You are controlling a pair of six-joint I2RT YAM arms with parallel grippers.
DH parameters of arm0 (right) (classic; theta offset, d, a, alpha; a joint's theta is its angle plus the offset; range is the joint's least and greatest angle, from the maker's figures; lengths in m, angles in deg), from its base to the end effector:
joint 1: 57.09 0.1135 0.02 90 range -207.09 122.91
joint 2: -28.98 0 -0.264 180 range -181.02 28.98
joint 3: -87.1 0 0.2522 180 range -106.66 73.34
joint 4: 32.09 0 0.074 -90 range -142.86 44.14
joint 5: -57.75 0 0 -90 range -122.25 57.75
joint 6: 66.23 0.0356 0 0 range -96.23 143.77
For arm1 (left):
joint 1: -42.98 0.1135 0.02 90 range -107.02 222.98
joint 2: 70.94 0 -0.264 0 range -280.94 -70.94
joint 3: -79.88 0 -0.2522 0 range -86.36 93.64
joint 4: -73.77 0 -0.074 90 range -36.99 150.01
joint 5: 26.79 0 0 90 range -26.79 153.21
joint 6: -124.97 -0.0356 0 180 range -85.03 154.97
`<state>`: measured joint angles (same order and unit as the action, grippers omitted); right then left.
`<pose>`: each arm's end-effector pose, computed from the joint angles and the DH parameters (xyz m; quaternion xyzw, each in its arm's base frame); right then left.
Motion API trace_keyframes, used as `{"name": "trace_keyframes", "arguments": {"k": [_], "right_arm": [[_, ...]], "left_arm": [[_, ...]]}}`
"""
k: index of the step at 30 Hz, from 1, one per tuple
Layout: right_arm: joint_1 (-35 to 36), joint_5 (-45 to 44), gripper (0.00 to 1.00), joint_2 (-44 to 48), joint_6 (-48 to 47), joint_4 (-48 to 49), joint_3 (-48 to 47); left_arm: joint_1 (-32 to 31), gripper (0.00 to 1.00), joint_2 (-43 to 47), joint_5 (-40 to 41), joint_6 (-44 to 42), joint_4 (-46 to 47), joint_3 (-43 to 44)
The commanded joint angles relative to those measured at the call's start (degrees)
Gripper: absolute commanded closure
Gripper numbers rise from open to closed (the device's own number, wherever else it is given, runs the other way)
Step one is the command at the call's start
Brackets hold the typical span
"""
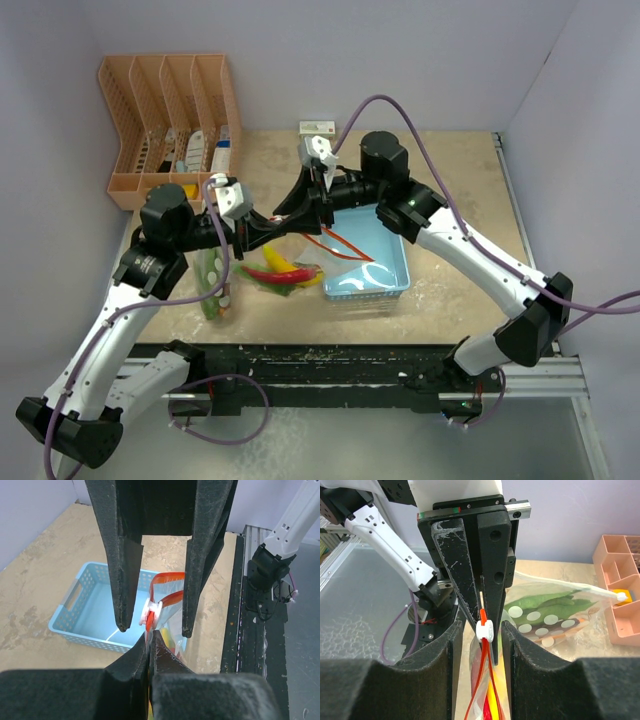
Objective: Place the food in the zip-top bag and seal the zipper
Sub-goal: Zip the zipper food storage bag at the center of the board.
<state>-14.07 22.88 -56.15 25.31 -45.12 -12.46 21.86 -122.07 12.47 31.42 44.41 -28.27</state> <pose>0.2258 0.2507 0.4417 -0.5290 0.4617 0.5396 0.4646 0.1632 -0.0926 0.3938 0.4192 0.6097 -0.4111 0.5324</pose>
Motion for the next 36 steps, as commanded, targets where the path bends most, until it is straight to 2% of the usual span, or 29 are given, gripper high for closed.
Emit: {"name": "trace_keyframes", "arguments": {"k": [1, 5, 9, 14, 21, 26, 36], "right_arm": [[0.24, -0.6, 0.63, 0.38, -1.04, 1.51, -1.84], [0.29, -0.31, 0.71, 0.5, -0.88, 1.74, -1.73], [0.27, -0.88, 0.85, 0.01, -0.29, 1.17, -2.22], [0.22, -5.79, 0.94, -0.05, -0.44, -0.63, -2.28], [-0.06, -11.38, 0.96, -0.04, -2.11, -3.94, -1.84], [-1.52, -11.85, 0.96, 0.04, -2.52, -4.85, -0.78], [-3.67, -3.05, 0.95, -0.34, -6.79, -7.02, 3.18]], "left_arm": [[0.18, 1.0, 0.09, -1.02, 1.17, 2.72, 2.95], [0.14, 1.0, 0.11, -1.01, 1.21, 2.85, 2.68], [0.12, 1.0, 0.47, -0.62, 1.32, 3.2, 2.43], [0.14, 1.0, 1.76, 1.53, 0.73, 2.38, 2.92], [0.18, 1.0, 6.16, 7.84, -0.59, 1.17, 3.48], [0.17, 1.0, 7.16, 10.25, -2.1, -1.35, 5.17], [0.12, 1.0, 9.48, 21.57, -1.02, 1.55, 5.36]]}}
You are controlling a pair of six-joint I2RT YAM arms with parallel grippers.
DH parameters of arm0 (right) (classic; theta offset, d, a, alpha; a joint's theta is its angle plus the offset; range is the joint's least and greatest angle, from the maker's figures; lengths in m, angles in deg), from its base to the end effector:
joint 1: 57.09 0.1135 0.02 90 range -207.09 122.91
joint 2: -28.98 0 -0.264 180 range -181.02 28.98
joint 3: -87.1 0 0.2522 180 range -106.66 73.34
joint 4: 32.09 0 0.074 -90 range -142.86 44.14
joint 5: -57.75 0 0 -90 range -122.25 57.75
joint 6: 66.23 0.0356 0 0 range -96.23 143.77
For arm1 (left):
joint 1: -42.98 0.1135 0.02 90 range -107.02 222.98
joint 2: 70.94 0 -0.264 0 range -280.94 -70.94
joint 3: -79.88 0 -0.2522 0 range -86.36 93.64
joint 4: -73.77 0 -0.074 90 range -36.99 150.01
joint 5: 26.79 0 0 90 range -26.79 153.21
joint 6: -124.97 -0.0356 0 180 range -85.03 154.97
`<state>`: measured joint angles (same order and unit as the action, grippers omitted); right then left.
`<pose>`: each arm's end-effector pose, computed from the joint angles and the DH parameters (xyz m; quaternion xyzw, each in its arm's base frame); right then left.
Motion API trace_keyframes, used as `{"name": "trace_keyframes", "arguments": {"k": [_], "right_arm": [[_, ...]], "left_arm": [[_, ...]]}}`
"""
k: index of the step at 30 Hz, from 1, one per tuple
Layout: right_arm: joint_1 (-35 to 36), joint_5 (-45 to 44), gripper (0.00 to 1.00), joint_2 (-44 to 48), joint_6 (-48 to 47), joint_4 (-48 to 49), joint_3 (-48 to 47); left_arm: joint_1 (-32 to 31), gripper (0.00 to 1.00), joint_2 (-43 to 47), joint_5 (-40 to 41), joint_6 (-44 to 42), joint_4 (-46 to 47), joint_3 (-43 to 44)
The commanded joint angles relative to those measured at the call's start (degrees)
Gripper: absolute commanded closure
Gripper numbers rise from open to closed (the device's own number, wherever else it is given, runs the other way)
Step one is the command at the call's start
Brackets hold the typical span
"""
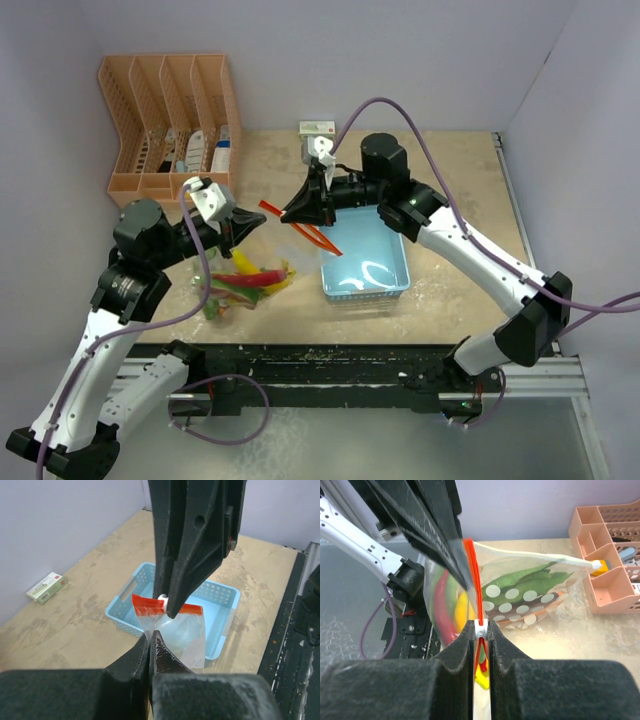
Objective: Place the food in the zip-top bag and seal the zipper
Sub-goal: Zip the zipper food storage bag at the center of the board.
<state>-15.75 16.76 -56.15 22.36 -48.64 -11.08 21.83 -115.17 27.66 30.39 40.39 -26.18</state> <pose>0.2379 0.2450 0.4276 -0.5062 0.5136 0.4968 0.4828 0.1349 -0.0744 0.4161 0.3582 0.6306 -0.3142 0.6126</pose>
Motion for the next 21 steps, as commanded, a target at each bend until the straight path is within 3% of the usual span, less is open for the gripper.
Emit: {"name": "trace_keyframes", "arguments": {"k": [1, 13, 21], "right_arm": [[-2.23, 4.34, 0.95, -0.43, -4.45, -3.91, 2.21], [-7.1, 6.88, 0.96, 0.84, -9.55, -6.46, 7.03], [-8.2, -5.34, 0.96, 0.09, -13.38, -10.55, 8.38]], "left_arm": [[0.17, 1.0, 2.97, 7.55, 0.23, 6.16, 3.03], [0.15, 1.0, 6.1, 22.76, 2.34, 10.61, 2.04], [0.15, 1.0, 6.64, 30.62, 2.03, 11.18, 1.69]]}}
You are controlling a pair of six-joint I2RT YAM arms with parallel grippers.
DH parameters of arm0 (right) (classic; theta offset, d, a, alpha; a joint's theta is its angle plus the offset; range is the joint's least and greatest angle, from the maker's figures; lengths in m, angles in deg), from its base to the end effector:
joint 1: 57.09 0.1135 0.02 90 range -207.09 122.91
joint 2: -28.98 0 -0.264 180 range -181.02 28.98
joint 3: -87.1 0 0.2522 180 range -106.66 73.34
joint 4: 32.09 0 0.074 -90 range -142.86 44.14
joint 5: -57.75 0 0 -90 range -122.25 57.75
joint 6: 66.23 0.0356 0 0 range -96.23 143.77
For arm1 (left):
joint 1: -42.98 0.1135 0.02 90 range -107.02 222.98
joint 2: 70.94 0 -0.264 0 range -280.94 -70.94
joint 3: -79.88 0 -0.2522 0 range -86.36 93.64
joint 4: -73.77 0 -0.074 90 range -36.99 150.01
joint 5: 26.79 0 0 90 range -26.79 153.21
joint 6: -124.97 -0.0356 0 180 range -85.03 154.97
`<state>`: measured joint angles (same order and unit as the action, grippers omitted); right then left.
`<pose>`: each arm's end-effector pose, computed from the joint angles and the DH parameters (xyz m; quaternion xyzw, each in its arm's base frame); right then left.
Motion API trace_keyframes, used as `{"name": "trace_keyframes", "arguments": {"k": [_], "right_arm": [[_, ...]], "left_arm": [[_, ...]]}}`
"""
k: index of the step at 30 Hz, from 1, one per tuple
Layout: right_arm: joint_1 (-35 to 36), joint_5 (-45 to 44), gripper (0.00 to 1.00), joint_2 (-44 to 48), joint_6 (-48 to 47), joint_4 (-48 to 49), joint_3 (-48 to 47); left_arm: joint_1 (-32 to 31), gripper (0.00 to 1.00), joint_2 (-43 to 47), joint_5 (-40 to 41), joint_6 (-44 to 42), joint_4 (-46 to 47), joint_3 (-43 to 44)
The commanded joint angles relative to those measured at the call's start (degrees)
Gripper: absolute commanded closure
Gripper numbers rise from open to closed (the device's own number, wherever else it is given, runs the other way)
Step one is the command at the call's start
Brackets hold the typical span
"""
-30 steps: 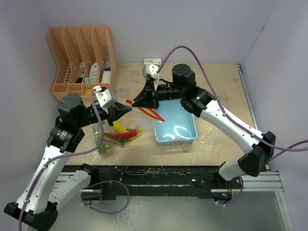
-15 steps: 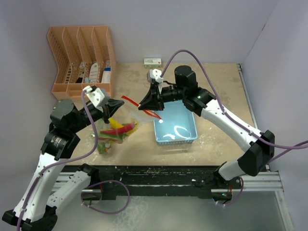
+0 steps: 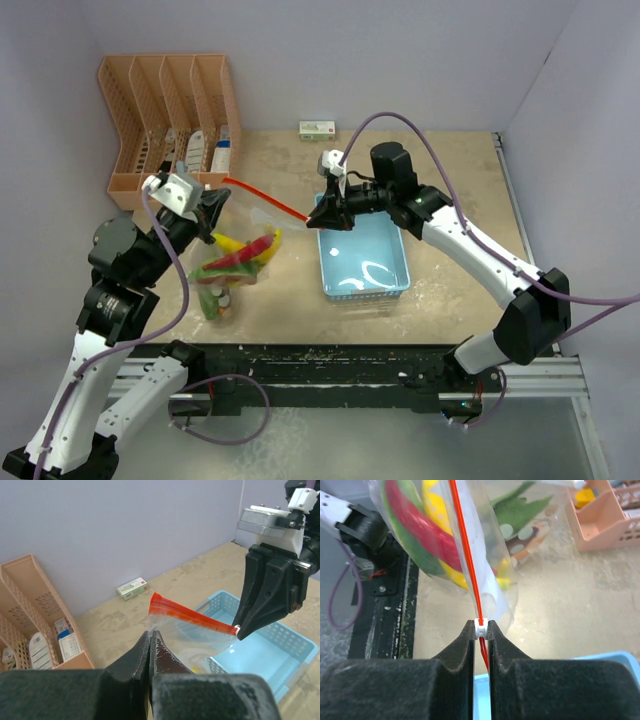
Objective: Place the food in the zip-top bag and seal the zipper
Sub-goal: Zip the zipper food storage bag at the center of the board, then place the zipper food storage bag at the center of the board.
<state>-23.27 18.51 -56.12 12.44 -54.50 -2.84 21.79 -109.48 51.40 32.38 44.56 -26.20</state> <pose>0.2678 0.2126 0.3687 -0.5137 0.5759 0.4433 0.4561 0.1161 -0.0528 0.4357 0.2118 0.6345 -0.1874 0.7194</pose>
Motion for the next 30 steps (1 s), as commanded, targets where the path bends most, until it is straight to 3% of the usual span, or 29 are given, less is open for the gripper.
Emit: {"name": "trace_keyframes", "arguments": {"k": [1, 6, 12, 15, 16, 18, 20, 21, 23, 24, 25, 26, 27, 28, 30], "right_arm": [[-0.71, -7.72, 0.97, -0.36, -3.89, -5.28, -0.24], [-0.79, -12.29, 0.98, -1.5, -4.41, -6.0, -0.47], [-1.12, -24.16, 1.0, -2.68, -0.37, -5.43, -1.68], [-1.17, -23.76, 0.92, -2.17, -0.19, -4.66, -1.27], [-1.14, -25.45, 0.8, -1.74, 0.57, -3.94, -0.9], [-1.14, -27.56, 0.41, -1.01, 2.63, -2.77, -0.72], [-1.13, -27.77, 0.16, -0.07, 4.89, -0.65, -0.85], [-1.17, -28.4, 0.06, 0.5, 6.81, 0.47, -0.93], [-1.18, -30.68, 0.0, 1.45, 10.51, 2.22, -1.25], [-1.18, -32.22, 0.0, 1.77, 12.13, 2.57, -1.58], [-1.13, -33.99, 0.01, 2.12, 13.6, 2.78, -1.86], [-1.16, -35.34, 0.01, 2.39, 14.7, 2.84, -2.01], [-1.18, -36.31, 0.0, 2.66, 15.67, 2.84, -1.99], [-1.13, -37.31, 0.01, 2.93, 16.58, 2.93, -1.89], [-1.16, -39.63, 0.0, 3.01, 18.14, 3.1, -1.55]], "left_arm": [[0.21, 1.0, 0.89, 6.81, 0.01, 6.92, 1.78], [0.21, 1.0, 1.51, 7.72, -0.19, 6.62, 1.65], [0.2, 1.0, 1.83, 7.77, 0.0, 6.89, 0.79], [0.18, 1.0, 1.74, 7.77, 0.34, 7.47, 0.18], [0.2, 1.0, 1.64, 7.77, 0.42, 7.69, 0.0], [0.21, 1.0, 1.36, 7.63, 1.06, 8.88, -0.75], [0.24, 1.0, 0.4, 7.2, 2.05, 10.86, -1.91], [0.22, 1.0, -0.2, 7.08, 2.74, 11.8, -2.56], [0.19, 1.0, -1.88, 7.2, 4.7, 13.7, -3.88], [0.23, 0.95, -2.9, 7.51, 5.79, 14.08, -4.29], [0.21, 0.81, -3.75, 8.31, 7.31, 14.2, -4.6], [0.22, 0.61, -4.41, 9.42, 8.72, 14.1, -4.89], [0.19, 0.23, -4.97, 10.69, 9.93, 14.11, -5.18], [0.23, 0.02, -5.37, 12.0, 11.32, 14.08, -5.46], [0.25, 0.01, -5.59, 13.84, 12.43, 13.82, -5.96]]}}
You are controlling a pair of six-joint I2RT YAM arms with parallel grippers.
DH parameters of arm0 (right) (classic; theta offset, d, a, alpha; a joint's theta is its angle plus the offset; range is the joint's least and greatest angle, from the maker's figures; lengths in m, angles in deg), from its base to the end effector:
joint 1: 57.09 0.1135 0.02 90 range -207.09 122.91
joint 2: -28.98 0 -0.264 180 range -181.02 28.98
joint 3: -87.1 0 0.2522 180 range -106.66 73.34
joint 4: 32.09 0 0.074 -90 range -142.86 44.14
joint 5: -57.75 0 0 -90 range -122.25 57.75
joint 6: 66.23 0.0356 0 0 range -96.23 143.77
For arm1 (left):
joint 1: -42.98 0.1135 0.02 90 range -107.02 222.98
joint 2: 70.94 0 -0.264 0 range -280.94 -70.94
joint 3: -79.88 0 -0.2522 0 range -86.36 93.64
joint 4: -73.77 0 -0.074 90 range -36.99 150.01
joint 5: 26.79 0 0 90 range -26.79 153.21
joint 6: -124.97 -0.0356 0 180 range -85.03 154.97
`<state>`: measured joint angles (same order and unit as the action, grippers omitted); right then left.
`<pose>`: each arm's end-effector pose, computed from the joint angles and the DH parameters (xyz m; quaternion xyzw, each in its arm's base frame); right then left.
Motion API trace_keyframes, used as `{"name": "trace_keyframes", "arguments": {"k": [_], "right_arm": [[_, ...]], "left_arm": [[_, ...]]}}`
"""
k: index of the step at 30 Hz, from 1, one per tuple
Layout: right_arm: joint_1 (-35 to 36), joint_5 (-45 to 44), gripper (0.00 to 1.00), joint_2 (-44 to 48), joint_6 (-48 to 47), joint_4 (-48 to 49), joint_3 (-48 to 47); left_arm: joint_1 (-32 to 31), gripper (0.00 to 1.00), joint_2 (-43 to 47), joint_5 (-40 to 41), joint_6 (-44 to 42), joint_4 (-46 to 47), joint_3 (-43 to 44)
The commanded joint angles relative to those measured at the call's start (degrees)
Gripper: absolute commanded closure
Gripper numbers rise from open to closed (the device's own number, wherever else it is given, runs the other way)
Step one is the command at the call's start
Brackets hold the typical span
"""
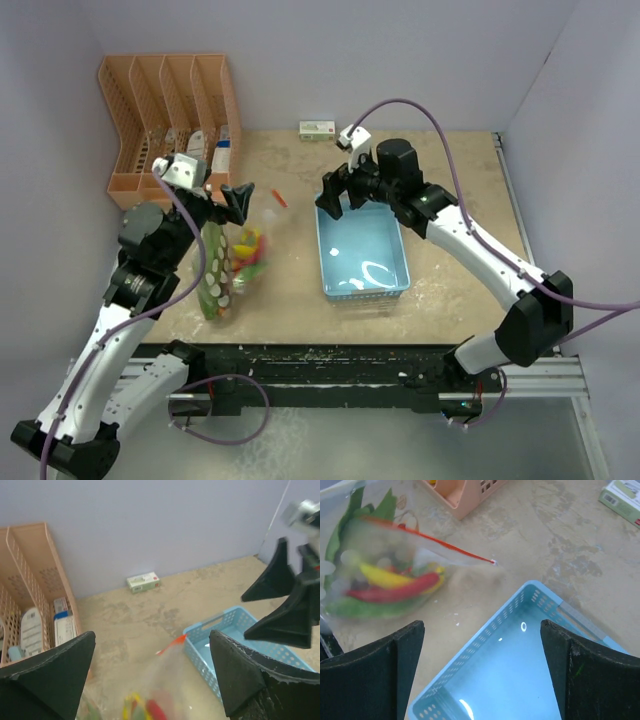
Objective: Place the food in the zip-top bag and seal the zipper
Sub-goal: Place the zipper food storage bag at the center of the board, then reset both arms
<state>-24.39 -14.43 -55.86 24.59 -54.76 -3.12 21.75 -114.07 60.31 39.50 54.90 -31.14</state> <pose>0.2889 0.1984 0.3680 -0.3068 0.7398 0.2883 0.5248 0.1513 -0.0607 0.4173 0.1150 0.6528 -0.1832 0.7260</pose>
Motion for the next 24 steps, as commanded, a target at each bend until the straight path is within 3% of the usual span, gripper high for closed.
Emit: {"name": "trace_keyframes", "arguments": {"k": [1, 10, 24], "right_arm": [[-0.09, -8.19, 0.0, 2.63, 6.69, 3.21, -1.22], [-0.08, -13.53, 0.01, 1.59, 10.52, 3.75, -0.7], [-0.06, -19.2, 0.01, 1.75, 12.09, 3.34, 0.36]], "left_arm": [[0.3, 0.01, -1.07, 4.85, 4.96, 3.19, -0.96], [0.3, 0.01, -0.98, 2.68, 3.73, -2.09, -0.98], [0.3, 0.01, -1.33, 2.52, 2.21, -2.72, -1.84]]}}
